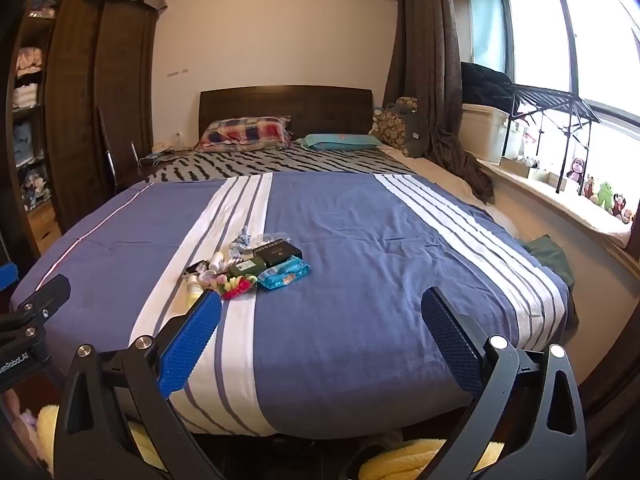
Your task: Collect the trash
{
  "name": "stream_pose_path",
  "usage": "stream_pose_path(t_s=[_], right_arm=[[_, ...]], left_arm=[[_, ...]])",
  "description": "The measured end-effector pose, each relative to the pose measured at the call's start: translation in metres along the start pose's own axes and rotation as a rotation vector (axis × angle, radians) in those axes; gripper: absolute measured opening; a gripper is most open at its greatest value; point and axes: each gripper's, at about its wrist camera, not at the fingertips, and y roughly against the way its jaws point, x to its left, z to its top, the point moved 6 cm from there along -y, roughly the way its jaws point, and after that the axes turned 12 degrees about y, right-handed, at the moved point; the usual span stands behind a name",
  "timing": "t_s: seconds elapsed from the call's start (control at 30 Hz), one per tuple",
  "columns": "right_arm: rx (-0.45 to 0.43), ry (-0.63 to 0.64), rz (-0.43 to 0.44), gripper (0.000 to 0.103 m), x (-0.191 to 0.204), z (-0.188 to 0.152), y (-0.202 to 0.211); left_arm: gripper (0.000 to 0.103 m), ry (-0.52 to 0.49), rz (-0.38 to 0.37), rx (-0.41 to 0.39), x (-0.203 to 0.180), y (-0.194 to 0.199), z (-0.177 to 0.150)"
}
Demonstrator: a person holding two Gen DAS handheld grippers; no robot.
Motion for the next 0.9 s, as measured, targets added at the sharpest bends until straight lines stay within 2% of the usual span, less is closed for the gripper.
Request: stream_pose_path(t_s=[0.9], right_arm=[[-0.008,0.0,0.012,0.1,0.002,0.002,0.004]], left_arm=[[0.095,0.016,0.02,-0.006,0.009,0.008,0.005]])
